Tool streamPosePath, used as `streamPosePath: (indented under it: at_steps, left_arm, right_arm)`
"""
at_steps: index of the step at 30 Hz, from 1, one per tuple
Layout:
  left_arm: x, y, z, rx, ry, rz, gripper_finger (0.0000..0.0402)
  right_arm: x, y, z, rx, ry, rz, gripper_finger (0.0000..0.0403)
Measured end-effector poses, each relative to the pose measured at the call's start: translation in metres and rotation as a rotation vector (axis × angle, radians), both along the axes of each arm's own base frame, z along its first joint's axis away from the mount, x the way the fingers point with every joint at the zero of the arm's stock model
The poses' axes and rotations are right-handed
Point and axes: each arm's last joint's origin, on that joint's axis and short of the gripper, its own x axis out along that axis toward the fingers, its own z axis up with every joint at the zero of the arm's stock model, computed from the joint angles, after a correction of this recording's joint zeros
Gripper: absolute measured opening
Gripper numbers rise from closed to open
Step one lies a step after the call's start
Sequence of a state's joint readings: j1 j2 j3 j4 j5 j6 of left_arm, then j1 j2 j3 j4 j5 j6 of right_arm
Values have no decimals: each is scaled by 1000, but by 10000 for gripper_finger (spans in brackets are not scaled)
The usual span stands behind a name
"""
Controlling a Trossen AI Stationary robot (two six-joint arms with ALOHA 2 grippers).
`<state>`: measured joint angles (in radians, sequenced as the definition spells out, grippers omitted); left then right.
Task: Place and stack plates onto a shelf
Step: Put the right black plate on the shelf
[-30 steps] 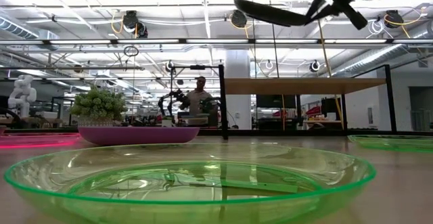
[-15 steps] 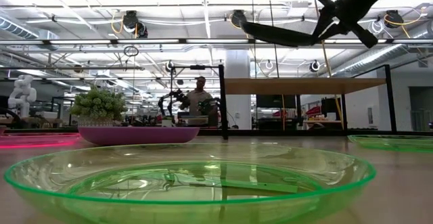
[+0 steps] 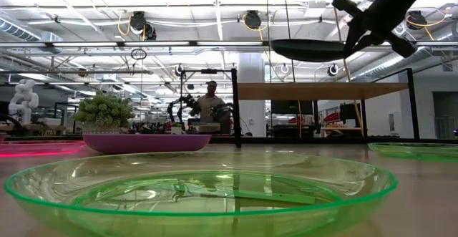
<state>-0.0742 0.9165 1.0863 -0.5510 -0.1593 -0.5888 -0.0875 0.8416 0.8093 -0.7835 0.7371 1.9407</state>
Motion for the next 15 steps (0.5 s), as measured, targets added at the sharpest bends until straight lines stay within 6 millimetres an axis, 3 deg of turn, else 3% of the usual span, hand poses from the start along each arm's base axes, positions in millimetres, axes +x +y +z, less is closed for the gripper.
streamPosePath:
  at_steps: [15]
  left_arm:
    - [0, 0, 0, 0, 0, 0, 1]
  right_arm:
    - [-20, 0, -8, 27, 42, -185, 0]
